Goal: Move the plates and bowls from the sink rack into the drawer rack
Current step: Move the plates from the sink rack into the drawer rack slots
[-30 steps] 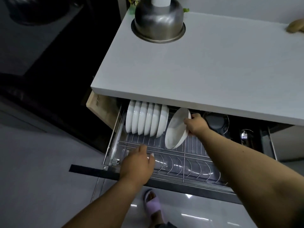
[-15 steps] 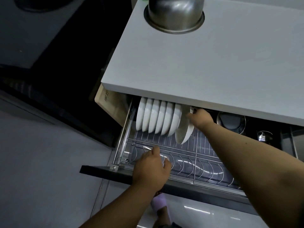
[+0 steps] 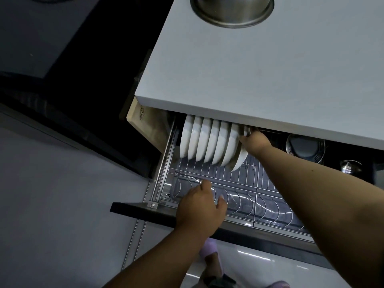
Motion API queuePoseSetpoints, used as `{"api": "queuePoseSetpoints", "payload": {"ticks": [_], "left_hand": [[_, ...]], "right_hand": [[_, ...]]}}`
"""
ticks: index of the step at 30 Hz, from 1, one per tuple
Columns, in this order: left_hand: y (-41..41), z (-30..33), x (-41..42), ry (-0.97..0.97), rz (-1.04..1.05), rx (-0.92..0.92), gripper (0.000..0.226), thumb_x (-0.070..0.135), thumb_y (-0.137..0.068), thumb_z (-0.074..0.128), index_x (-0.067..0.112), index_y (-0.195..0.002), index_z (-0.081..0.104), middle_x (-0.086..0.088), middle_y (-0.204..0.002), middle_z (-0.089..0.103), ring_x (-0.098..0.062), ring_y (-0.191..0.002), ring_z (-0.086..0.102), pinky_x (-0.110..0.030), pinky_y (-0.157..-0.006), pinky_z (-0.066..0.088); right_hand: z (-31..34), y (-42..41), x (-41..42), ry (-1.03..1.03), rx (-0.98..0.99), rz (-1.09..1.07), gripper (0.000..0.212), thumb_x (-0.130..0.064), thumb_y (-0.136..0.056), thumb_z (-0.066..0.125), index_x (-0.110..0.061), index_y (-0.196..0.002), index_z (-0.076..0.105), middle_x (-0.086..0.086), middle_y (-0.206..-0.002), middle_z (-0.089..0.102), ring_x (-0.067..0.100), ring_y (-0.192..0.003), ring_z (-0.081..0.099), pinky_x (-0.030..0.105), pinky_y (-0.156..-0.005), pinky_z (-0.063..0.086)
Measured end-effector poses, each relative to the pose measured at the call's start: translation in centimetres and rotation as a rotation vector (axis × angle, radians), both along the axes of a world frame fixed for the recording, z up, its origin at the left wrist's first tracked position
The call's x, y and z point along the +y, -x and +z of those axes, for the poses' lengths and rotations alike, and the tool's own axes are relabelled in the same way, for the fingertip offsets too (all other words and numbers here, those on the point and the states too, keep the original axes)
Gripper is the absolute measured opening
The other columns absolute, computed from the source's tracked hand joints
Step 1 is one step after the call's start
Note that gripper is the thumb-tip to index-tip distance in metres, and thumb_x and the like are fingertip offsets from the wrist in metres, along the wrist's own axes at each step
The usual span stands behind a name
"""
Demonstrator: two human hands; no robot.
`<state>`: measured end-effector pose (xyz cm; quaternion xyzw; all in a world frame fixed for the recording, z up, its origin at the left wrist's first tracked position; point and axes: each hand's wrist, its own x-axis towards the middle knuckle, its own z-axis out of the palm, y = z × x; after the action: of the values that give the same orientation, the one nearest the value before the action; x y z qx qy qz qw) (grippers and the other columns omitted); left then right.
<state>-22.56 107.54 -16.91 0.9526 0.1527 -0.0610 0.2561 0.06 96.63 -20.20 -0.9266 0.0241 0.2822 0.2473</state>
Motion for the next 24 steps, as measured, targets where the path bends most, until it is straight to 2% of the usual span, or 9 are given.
{"api": "queuePoseSetpoints", "payload": {"ticks": [5, 9, 11, 15, 20, 22, 24], "left_hand": [[-0.1, 0.0, -0.1, -0.007, 0.001, -0.012, 0.045, 0.047, -0.09, 0.042, 0.019, -0.124, 0.049, 0.0, -0.107, 0.065, -0.019, -0.095, 0.06, -0.028, -0.07, 0.044], [-0.2, -0.1, -0.1, -0.025, 0.018, 0.005, 0.045, 0.046, -0.091, 0.044, 0.02, -0.127, 0.047, 0.0, -0.111, 0.065, -0.02, -0.098, 0.06, -0.029, -0.072, 0.045], [-0.1, 0.0, -0.2, -0.04, 0.013, 0.023, 0.045, 0.046, -0.091, 0.043, 0.02, -0.128, 0.046, 0.0, -0.111, 0.064, -0.02, -0.097, 0.059, -0.029, -0.073, 0.045], [0.0, -0.2, -0.2, -0.055, 0.012, 0.015, 0.042, 0.045, -0.091, 0.043, 0.018, -0.123, 0.048, -0.001, -0.107, 0.065, -0.021, -0.094, 0.059, -0.029, -0.07, 0.045], [-0.5, -0.1, -0.2, -0.049, 0.027, 0.066, 0.043, 0.045, -0.091, 0.042, 0.017, -0.123, 0.046, -0.003, -0.108, 0.064, -0.025, -0.092, 0.06, -0.032, -0.072, 0.05], [-0.7, 0.0, -0.3, -0.049, 0.032, 0.095, 0.041, 0.046, -0.091, 0.043, 0.018, -0.121, 0.046, -0.004, -0.103, 0.065, -0.026, -0.089, 0.061, -0.034, -0.072, 0.052], [-0.9, 0.2, -0.4, -0.046, 0.04, 0.112, 0.038, 0.045, -0.09, 0.045, 0.019, -0.118, 0.046, -0.003, -0.097, 0.066, -0.025, -0.086, 0.062, -0.034, -0.071, 0.052]], "right_hand": [[-0.1, 0.7, 0.1, -0.055, 0.013, -0.015, 0.068, -0.033, -0.093, 0.055, -0.007, -0.147, 0.023, 0.018, -0.134, 0.053, 0.036, -0.119, 0.053, 0.036, -0.094, 0.043], [-1.5, 2.0, 0.3, 0.017, 0.032, -0.003, 0.074, -0.03, -0.095, 0.053, -0.018, -0.152, 0.009, 0.019, -0.123, 0.06, 0.036, -0.113, 0.057, 0.032, -0.087, 0.043], [-2.0, 2.2, 0.2, 0.024, 0.042, -0.018, 0.075, -0.03, -0.096, 0.052, -0.02, -0.152, 0.004, 0.018, -0.124, 0.06, 0.035, -0.114, 0.056, 0.032, -0.089, 0.042], [-1.6, 1.7, -0.5, -0.028, 0.059, -0.056, 0.073, -0.03, -0.093, 0.056, -0.022, -0.152, 0.013, 0.016, -0.138, 0.05, 0.037, -0.122, 0.051, 0.035, -0.096, 0.042], [-0.2, 3.2, -1.8, -0.089, 0.039, -0.03, 0.065, -0.029, -0.093, 0.055, -0.017, -0.148, 0.025, 0.014, -0.135, 0.052, 0.034, -0.109, 0.058, 0.032, -0.083, 0.045], [0.1, 4.2, -2.6, -0.117, 0.031, -0.024, 0.058, -0.031, -0.093, 0.055, -0.015, -0.145, 0.034, 0.012, -0.134, 0.054, 0.03, -0.097, 0.062, 0.032, -0.078, 0.048], [0.9, 5.3, -3.5, -0.155, 0.017, -0.017, 0.052, -0.033, -0.092, 0.055, -0.014, -0.139, 0.042, 0.01, -0.13, 0.057, 0.029, -0.096, 0.063, 0.031, -0.077, 0.049]]}}
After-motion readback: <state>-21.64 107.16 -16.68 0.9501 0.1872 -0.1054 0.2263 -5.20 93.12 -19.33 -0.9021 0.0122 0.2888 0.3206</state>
